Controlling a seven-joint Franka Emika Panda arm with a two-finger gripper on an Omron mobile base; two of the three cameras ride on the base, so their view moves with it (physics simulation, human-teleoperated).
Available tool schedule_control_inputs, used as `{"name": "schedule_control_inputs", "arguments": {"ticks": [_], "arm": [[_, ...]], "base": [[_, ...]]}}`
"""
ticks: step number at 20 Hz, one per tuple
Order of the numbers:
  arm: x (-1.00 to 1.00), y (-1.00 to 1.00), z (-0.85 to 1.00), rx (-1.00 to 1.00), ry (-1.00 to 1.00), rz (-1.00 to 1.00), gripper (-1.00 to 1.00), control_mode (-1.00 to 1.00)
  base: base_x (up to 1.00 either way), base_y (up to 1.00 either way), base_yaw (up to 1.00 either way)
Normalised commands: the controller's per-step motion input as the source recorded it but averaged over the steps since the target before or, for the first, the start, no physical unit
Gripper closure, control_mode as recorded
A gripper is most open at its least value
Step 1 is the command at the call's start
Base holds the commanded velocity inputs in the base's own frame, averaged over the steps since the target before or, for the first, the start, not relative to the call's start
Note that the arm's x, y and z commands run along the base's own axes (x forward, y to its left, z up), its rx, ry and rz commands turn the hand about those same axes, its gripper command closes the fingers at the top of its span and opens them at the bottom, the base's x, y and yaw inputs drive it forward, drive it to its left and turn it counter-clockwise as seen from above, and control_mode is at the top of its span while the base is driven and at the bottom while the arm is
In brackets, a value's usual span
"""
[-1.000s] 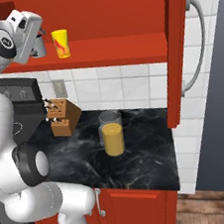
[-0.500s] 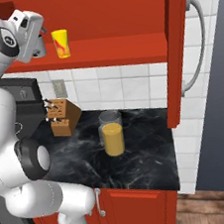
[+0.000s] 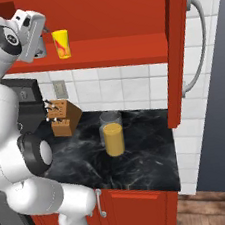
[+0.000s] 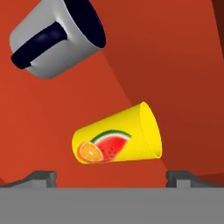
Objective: There is a tray on the dining counter. Grab the cup, mug, and pitcher and place them on the tray. The pitcher may be placed next to the tray if it cannot fit the tray.
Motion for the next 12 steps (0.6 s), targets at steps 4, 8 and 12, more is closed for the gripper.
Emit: {"name": "schedule_control_inputs", "arguments": {"ticks": [4, 8, 12], "arm": [[0.11, 0.0, 0.0, -0.02, 0.03, 0.0, -1.0, -1.0], [0.13, 0.0, 0.0, -0.02, 0.03, 0.0, -1.0, -1.0], [0.13, 0.0, 0.0, -0.01, 0.02, 0.0, -1.0, -1.0]], "base": [[0.0, 0.0, 0.0], [0.0, 0.0, 0.0], [0.0, 0.0, 0.0]]}}
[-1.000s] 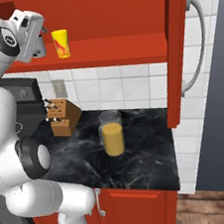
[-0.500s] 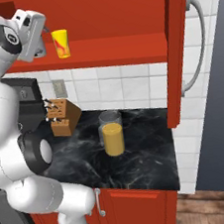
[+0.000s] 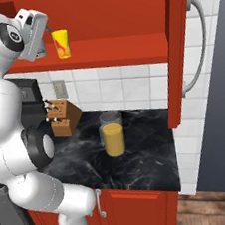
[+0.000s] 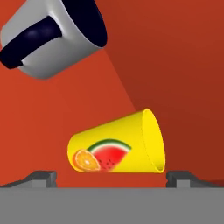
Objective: There is a tray on the dining counter. Grab the cup, mug, and pitcher and place them on the tray. The pitcher may be placed next to the tray if it cannot fit the tray.
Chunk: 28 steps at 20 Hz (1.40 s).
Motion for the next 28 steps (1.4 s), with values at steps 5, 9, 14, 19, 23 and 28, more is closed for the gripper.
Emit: {"name": "schedule_control_inputs", "arguments": {"ticks": [5, 9, 14, 19, 23, 28], "arm": [[0.16, 0.0, 0.0, 0.0, 0.01, 0.0, -1.0, -1.0], [0.18, -0.02, 0.0, 0.0, 0.02, 0.0, -1.0, -1.0], [0.19, -0.06, 0.0, 0.0, 0.03, 0.0, -1.0, -1.0], [0.13, -0.11, 0.0, 0.0, 0.03, 0.0, -1.0, -1.0], [0.11, -0.09, 0.0, 0.0, 0.02, 0.0, -1.0, -1.0], [0.12, -0.01, -0.04, 0.0, 0.02, 0.0, -1.0, -1.0]], "base": [[0.0, 0.0, 0.0], [0.0, 0.0, 0.0], [0.0, 0.0, 0.0], [0.0, 0.0, 0.0], [0.0, 0.0, 0.0], [0.0, 0.0, 0.0]]}}
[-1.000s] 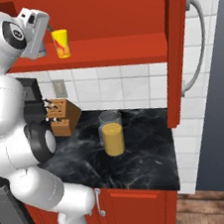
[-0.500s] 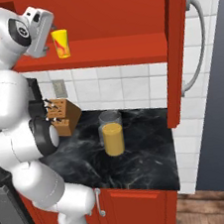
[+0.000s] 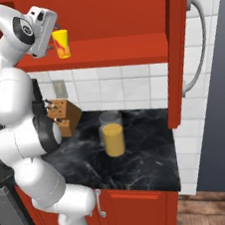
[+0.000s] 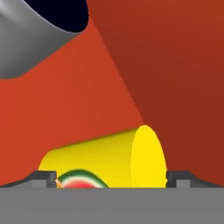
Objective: There is a tray on the dining counter. Grab the cup, mug, and pitcher and place them on the tray. The pitcher may be placed next to the tray if it cannot fit the tray.
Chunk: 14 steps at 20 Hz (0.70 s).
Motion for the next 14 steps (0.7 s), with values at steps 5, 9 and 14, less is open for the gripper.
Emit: {"name": "schedule_control_inputs", "arguments": {"ticks": [5, 9, 14], "arm": [[0.1, 0.0, -0.14, 0.0, 0.02, 0.0, -1.0, -1.0], [0.12, 0.0, -0.13, 0.0, 0.02, 0.0, -1.0, -1.0], [0.1, 0.0, -0.15, -0.01, 0.02, 0.0, -1.0, -1.0]], "base": [[0.0, 0.0, 0.0], [0.0, 0.0, 0.0], [0.0, 0.0, 0.0]]}}
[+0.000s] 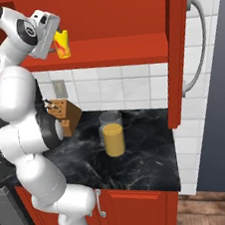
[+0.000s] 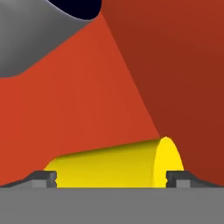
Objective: There is a tray on the dining counter. Grab the cup, mug, and pitcher and place them on the tray. The pitcher may be placed next to the tray if it cannot fit the tray.
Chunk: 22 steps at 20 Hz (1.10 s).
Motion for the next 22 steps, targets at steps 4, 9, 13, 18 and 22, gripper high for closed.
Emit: {"name": "schedule_control_inputs", "arguments": {"ticks": [4, 9, 13, 18, 22], "arm": [[0.05, 0.0, -0.19, -0.01, 0.04, 0.0, -1.0, -1.0], [-0.02, 0.0, -0.31, 0.0, 0.11, 0.0, -1.0, -1.0], [-0.13, 0.0, -0.39, 0.0, 0.15, 0.0, -1.0, -1.0], [-0.09, 0.0, -0.31, 0.0, 0.1, 0.0, -1.0, -1.0], [0.0, 0.0, -0.24, 0.0, 0.08, 0.0, 1.0, -1.0]], "base": [[0.0, 0.0, 0.0], [0.0, 0.0, 0.0], [0.0, 0.0, 0.0], [0.0, 0.0, 0.0], [0.0, 0.0, 0.0]]}}
